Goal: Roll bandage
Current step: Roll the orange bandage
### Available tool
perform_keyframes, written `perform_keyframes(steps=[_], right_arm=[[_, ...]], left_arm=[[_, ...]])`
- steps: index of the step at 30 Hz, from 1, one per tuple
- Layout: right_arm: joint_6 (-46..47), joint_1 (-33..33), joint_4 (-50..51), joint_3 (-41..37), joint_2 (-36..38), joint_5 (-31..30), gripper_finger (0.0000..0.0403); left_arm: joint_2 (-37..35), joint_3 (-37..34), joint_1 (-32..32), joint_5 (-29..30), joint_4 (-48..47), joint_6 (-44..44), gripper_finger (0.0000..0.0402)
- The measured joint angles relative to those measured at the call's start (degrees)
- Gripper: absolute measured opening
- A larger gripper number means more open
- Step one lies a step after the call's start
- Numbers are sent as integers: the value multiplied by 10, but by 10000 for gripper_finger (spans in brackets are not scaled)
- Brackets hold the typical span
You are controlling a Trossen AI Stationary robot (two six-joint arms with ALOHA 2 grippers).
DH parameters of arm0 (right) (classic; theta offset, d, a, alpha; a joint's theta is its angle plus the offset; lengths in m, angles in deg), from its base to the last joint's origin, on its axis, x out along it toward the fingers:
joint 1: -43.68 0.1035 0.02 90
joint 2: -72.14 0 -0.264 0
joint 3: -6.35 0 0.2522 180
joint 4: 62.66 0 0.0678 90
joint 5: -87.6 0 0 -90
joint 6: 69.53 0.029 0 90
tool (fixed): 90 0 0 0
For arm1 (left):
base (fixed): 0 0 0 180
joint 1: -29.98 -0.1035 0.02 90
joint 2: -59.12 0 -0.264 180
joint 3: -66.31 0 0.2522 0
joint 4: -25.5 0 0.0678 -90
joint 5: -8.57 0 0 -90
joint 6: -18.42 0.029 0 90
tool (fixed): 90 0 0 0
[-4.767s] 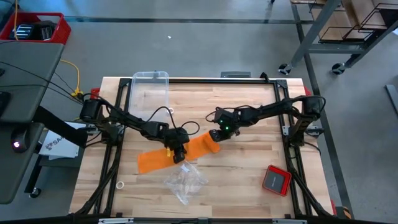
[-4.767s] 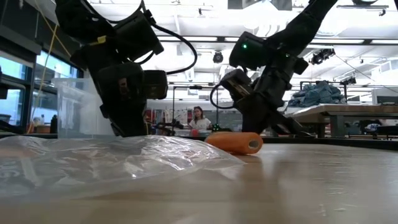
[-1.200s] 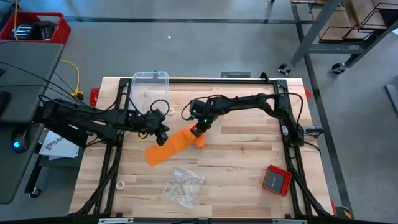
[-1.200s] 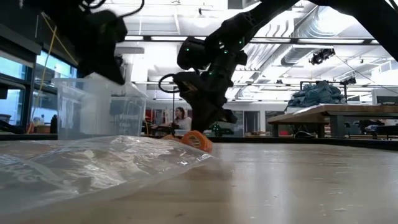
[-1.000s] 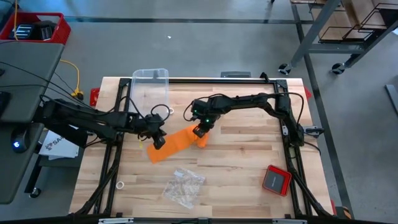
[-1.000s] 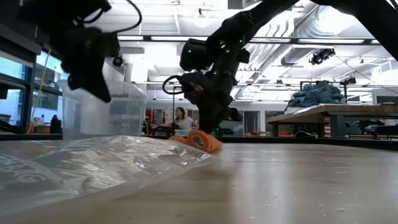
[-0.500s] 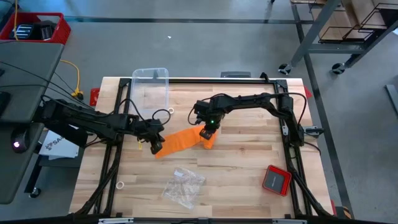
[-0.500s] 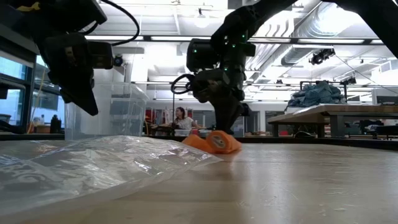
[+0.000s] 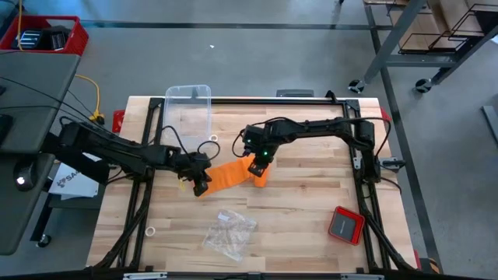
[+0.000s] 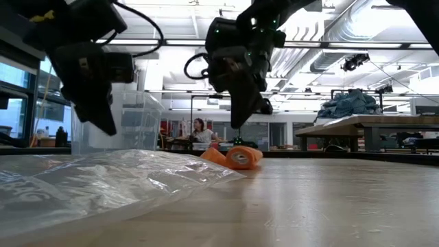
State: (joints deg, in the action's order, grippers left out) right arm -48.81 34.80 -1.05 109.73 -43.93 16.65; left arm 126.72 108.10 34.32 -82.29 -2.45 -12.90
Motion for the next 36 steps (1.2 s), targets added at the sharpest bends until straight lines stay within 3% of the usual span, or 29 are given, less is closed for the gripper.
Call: perform_keyframes(steps=[8, 15, 22, 30, 36], right_arm=[[120, 2, -92, -50, -9, 11, 0], [204, 12, -152, -100, -9, 13, 0], [195, 44, -138, -117, -8, 17, 0], [165, 57, -117, -118, 1, 40, 0], [138, 56, -72, -118, 24, 32, 0]], left_arm=[[91, 0, 24, -35, -9, -51, 0], [102, 3, 51, -43, -28, -33, 0], [101, 2, 59, -48, -78, -13, 0], [101, 2, 59, -62, -85, 65, 0], [101, 2, 59, -77, -88, 75, 0]])
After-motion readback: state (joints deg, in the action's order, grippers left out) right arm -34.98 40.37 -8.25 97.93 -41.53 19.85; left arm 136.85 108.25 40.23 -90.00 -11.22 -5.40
